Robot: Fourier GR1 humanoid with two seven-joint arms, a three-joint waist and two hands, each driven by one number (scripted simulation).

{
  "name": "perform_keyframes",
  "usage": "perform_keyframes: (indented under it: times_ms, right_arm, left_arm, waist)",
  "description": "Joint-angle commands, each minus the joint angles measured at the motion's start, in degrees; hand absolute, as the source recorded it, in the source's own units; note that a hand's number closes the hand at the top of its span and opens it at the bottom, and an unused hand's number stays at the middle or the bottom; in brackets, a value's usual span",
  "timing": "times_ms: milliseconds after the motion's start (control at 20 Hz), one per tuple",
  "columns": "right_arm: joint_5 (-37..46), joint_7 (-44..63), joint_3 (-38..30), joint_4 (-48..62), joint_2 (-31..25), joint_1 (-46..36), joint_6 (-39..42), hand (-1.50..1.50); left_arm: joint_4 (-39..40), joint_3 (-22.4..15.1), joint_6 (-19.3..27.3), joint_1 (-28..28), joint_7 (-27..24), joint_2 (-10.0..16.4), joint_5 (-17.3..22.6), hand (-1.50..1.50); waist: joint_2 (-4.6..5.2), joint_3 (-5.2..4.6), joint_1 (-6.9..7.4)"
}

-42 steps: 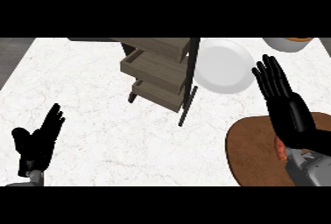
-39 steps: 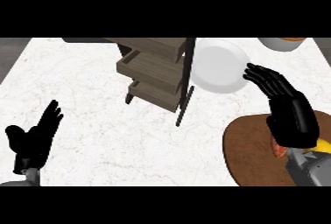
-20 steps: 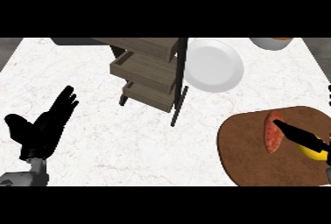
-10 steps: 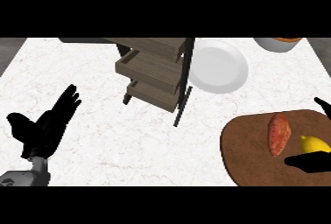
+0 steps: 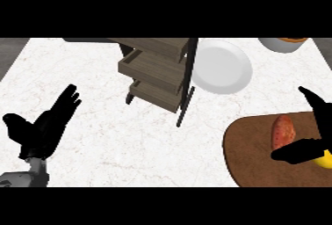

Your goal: Pick the sweet potato from the cutting board and place it in the tiered basket

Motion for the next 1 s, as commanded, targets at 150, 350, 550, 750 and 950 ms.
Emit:
perform_keyframes:
  times_ms: [150, 350, 550, 750, 950]
  right_arm:
    - [3.23, 9.27, 1.32, 7.42, 6.34, -1.41, 2.05, -1.50]
    - [10.99, 9.83, 5.31, 12.76, 13.45, -1.88, -0.99, -1.50]
    - [14.25, 6.87, 3.57, 14.61, 14.62, 0.52, -0.11, -1.50]
    - [17.90, 4.18, 1.44, 15.69, 14.07, 3.44, -0.03, -1.50]
    - [21.79, 3.00, 0.50, 20.49, 18.22, 2.08, 1.52, -1.50]
  left_arm:
    - [-3.43, -0.62, 1.41, 2.45, 1.20, -1.12, -1.45, 0.00]
    - [-2.16, 0.65, 0.98, -0.52, 2.39, -0.93, -0.78, 0.00]
    - [1.00, 2.04, -0.95, -0.93, 0.99, -0.91, -0.26, 0.00]
    - [-2.96, 2.29, -0.85, 0.44, 3.30, -0.55, -0.53, 0.00]
    - [-1.05, 2.53, -1.23, 0.18, 2.45, -1.84, -1.04, 0.00]
  waist:
    - [-0.10, 0.16, -0.30]
    - [0.00, 0.17, -0.31]
    - [-0.11, 0.17, -1.15]
    - [-0.22, 0.18, -1.27]
    - [-0.11, 0.18, -1.01]
